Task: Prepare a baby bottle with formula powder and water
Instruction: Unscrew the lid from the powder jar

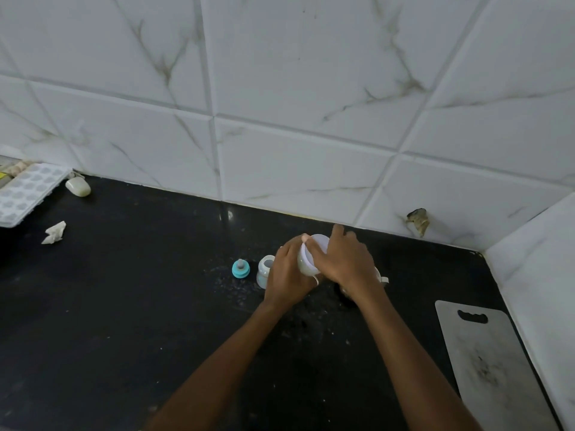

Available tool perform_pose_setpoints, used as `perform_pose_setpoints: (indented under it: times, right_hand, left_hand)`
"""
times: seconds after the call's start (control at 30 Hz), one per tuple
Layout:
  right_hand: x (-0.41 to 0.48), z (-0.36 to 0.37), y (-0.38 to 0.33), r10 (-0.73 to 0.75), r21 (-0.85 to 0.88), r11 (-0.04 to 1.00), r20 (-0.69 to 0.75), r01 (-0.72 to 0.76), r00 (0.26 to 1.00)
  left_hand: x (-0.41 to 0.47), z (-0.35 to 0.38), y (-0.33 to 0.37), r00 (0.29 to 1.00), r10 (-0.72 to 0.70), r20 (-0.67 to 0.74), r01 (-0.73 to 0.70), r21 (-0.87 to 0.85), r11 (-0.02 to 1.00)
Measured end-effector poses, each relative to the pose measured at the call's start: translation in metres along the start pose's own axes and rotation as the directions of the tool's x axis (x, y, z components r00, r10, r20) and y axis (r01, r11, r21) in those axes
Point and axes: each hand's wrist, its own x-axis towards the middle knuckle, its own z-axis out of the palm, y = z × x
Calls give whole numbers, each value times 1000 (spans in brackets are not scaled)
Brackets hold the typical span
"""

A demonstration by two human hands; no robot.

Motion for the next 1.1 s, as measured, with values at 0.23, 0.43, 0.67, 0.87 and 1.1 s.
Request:
perform_pose_setpoints:
  times: [0.23,0.43,0.67,0.87,1.1]
  right_hand:
    - [0,6,-7,41,44,998,19,-42,999]
    - [-3,-5,19,-307,51,952,131,303,943]
    - [-9,-6,40,-377,88,924,35,373,926]
    - [-42,17,60,-191,160,968,-41,195,981]
    - [-84,85,96,39,280,958,58,-54,998]
  left_hand:
    - [-3,1,4,998,56,9,-56,46,997]
    - [8,-16,4,989,44,143,-54,63,997]
    - [21,-10,8,964,-204,171,191,90,977]
    - [4,-5,-10,992,-34,119,38,-27,999]
    - [5,11,-19,993,-45,107,45,5,999]
